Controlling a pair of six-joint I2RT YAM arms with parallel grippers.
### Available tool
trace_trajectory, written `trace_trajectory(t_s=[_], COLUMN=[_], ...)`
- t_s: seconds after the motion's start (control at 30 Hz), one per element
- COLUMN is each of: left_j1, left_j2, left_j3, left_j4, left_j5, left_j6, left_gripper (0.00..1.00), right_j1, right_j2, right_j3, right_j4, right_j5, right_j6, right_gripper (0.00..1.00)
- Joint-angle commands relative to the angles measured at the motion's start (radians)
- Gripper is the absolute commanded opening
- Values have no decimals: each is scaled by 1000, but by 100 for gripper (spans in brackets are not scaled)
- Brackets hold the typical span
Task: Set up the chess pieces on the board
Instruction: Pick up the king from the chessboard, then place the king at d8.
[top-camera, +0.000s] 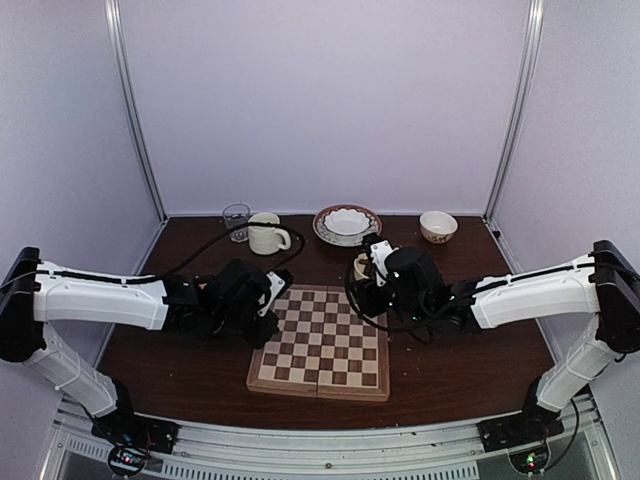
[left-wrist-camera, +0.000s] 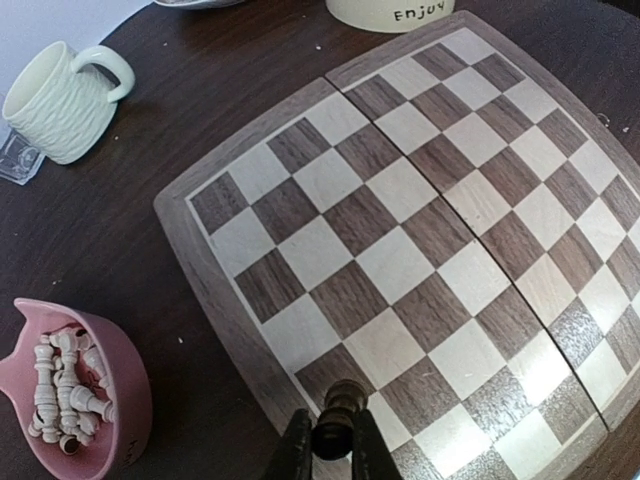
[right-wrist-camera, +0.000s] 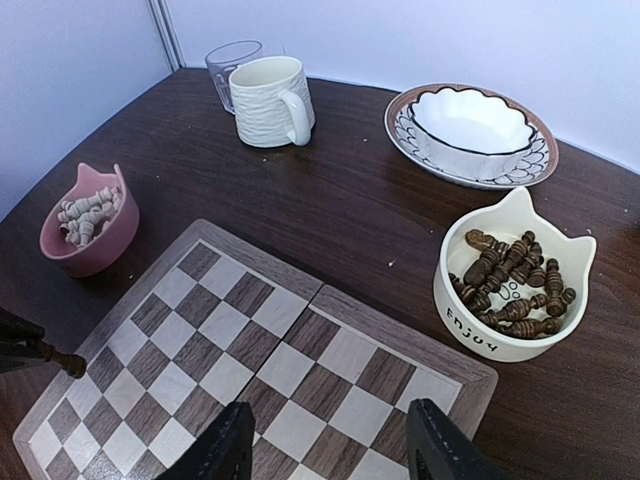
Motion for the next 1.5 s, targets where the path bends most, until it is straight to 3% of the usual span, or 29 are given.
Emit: trace_trajectory(t_s=[0.0,0.43,1.3,1.47], left_j1=[-2,-3,-2,-3], left_j2=[20,111,123,117], left_j3=[-2,54,62,56], left_j4=[38,5,10,19], left_j5=[-82,-69,-67,-58], left_j6=[-9,-6,-4,-3], left_gripper=[2,3,6,11], right_j1=[-5,-5,-5,-5], right_j2=[-42,-61,-56,-56], right_j3=[-6,-19,-13,-13], right_j4=[-8,0,-2,-4], right_j5=[27,28,18,16], right_j6=[-8,-6,-14,-15], right_gripper=[55,55,55,55])
